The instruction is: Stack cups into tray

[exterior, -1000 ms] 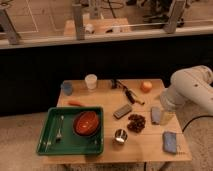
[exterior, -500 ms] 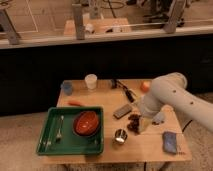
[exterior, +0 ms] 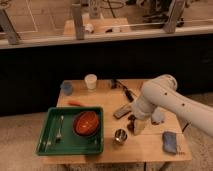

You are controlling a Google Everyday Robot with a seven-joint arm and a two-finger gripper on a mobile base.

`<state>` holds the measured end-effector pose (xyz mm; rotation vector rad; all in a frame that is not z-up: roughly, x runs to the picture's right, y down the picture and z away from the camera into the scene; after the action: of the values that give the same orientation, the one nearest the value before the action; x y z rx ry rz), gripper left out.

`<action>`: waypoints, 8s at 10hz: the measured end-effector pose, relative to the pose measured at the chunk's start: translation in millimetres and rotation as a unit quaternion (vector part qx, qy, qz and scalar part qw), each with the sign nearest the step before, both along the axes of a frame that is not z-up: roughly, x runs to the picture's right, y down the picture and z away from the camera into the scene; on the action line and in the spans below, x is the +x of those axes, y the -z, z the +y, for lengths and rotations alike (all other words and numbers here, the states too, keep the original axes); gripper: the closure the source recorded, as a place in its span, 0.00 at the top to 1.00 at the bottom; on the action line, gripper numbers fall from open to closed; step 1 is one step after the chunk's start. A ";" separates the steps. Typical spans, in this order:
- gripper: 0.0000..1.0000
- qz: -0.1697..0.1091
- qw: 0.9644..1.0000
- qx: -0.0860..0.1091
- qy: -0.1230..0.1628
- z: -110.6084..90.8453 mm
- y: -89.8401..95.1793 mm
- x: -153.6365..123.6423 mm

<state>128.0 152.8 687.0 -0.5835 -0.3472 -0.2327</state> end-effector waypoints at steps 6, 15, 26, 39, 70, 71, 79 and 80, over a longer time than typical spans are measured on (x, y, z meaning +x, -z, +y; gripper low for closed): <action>0.80 -0.070 0.997 -0.037 0.012 56.7 -14.0 -17.8; 0.80 -0.082 0.994 -0.065 0.039 104.7 -34.3 -31.9; 0.56 -0.074 0.992 -0.093 0.051 135.2 -50.3 -30.4; 0.00 -0.004 0.999 0.010 0.052 -9.8 -74.2 -36.2; 0.00 -0.092 0.974 0.145 0.150 -244.2 -121.1 -192.9; 0.00 -0.094 0.974 0.144 0.150 -243.3 -130.0 -201.6; 0.05 -0.092 0.978 0.143 0.119 -241.1 -196.2 -201.7; 0.14 -0.091 0.979 0.140 0.120 -237.1 -202.4 -202.9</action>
<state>-74.9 -84.3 889.4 -0.3256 -0.4127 -0.5606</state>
